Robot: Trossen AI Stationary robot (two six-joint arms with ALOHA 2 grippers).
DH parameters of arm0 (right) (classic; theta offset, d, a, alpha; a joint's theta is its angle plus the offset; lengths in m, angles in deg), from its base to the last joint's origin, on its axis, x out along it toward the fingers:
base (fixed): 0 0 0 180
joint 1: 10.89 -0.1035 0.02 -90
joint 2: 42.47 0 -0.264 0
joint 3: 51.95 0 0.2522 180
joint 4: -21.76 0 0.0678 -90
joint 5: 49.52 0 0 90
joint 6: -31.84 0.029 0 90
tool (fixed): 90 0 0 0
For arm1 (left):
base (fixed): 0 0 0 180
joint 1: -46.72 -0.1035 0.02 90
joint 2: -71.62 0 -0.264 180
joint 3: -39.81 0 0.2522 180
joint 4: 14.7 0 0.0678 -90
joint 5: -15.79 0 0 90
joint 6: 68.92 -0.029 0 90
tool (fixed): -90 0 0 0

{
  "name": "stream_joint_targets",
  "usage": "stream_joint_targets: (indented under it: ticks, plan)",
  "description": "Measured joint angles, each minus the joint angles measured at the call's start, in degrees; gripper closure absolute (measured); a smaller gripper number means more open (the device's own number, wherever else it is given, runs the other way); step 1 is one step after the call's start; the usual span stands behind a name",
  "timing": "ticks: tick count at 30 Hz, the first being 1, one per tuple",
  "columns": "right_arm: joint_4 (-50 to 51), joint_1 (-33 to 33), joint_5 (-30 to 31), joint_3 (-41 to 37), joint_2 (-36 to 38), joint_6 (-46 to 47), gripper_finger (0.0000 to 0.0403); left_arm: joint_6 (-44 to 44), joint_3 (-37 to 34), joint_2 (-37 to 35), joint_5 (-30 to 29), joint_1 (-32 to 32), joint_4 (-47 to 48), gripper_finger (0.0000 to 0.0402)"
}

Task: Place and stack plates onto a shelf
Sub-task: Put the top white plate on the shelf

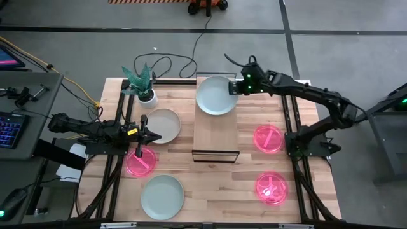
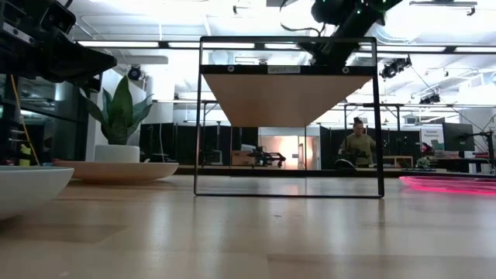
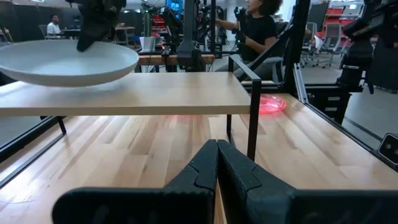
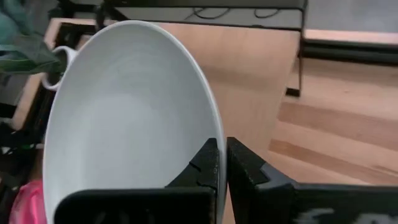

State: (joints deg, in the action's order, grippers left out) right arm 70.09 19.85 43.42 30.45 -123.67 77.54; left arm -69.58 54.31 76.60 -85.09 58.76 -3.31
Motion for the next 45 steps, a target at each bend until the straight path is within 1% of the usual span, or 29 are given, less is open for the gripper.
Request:
stream_joint_targets:
  ticks: [3,14,21,29,32,41,45]
  plan:
    - [0.0,0.0,0.4,0.0,-0.9,1.1,0.0403,0.0,0.0,0.0,0.0,0.0,0.0,0.0401]
    - [0.4,0.0,5.9,0.0,-1.3,5.8,0.0403,0.0,0.0,0.0,0.0,0.0,0.0,0.0401]
    - [0.1,0.0,6.0,0.0,-1.3,5.6,0.0403,0.0,0.0,0.0,0.0,0.0,0.0,0.0401]
    - [0.0,0.0,6.0,-0.1,-1.3,8.3,0.0400,0.0,0.0,0.0,0.0,0.0,0.0,0.0401]
    - [-0.5,0.0,6.0,-0.1,-1.3,8.3,0.0384,0.0,0.0,0.0,0.0,0.0,0.0,0.0401]
    - [-1.5,0.0,5.9,-0.1,-1.3,8.0,0.0304,0.0,0.0,0.0,0.0,0.0,0.0,0.0401]
    - [-2.0,0.0,6.5,-0.1,-1.3,6.5,0.0283,0.0,0.0,0.0,0.0,0.0,0.0,0.0401]
